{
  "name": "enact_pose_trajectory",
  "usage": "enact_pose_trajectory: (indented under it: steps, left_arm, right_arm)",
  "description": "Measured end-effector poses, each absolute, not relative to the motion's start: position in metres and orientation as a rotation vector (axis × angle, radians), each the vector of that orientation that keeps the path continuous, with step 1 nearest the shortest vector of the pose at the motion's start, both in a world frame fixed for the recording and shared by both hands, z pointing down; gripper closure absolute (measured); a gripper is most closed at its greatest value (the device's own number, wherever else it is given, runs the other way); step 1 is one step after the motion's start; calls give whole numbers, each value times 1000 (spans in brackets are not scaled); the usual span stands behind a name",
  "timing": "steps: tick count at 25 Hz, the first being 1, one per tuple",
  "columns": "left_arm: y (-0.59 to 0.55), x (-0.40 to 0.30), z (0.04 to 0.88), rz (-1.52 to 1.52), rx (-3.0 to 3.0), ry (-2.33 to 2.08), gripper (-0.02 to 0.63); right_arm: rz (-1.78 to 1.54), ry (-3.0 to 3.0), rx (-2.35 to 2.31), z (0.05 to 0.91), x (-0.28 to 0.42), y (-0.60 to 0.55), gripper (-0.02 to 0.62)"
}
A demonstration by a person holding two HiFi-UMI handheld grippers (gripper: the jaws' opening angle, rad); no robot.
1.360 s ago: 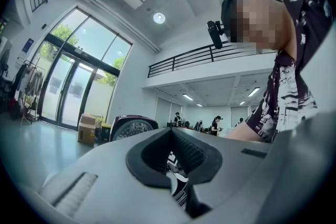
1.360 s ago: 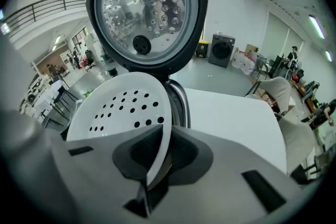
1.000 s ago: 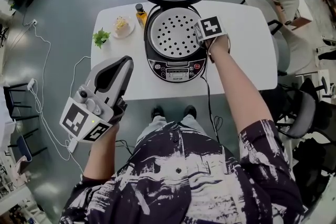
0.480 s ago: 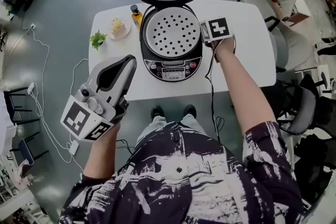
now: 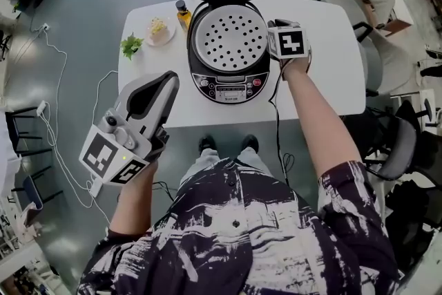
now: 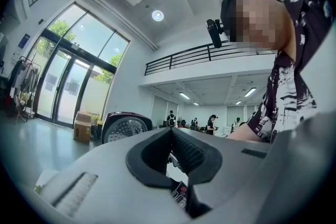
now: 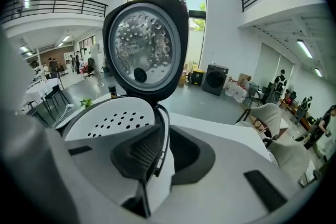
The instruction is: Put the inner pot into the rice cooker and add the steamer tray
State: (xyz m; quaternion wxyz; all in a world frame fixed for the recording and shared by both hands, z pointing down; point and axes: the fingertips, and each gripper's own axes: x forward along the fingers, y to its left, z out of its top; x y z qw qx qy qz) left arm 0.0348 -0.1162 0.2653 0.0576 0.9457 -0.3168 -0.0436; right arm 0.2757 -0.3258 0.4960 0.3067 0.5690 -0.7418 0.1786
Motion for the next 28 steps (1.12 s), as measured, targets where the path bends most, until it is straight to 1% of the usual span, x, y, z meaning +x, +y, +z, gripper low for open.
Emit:
enact_pose_trajectory:
  steps: [3,7,12,15,18,23,25,28]
  left_arm:
    - [-116,34,266,-133,2864,-964,601]
    - [-116,34,265,-136,2862,-971,601]
    - [-118,35,265,-138,2859,-971,601]
    - [-121,36,266,-141,2864,-963,601]
    - [-124,39,266,-143,2870,-953,601]
    - [-125,53,261,-140,2897,-904,601]
    - [-125,60,258,-143,2909,-883,601]
    - [-124,70,255,-147,2924,-846,601]
  right_arm:
    - [482,-1960,1445,509,265,-322,551]
    - [525,-1934,1423,522,268,-315,551]
    - [524,-1993,1484,498,277,-319,555]
    - [542,-2134,1520,463,277,-317,555]
    - [500,-2402,1550,398,272,-297,568]
    - [323,-2882,1383,282,234,-203,574]
    - [269,-2996,1284,256,215,-166,589]
    - [192,-3028,1217,244,197,-133,596]
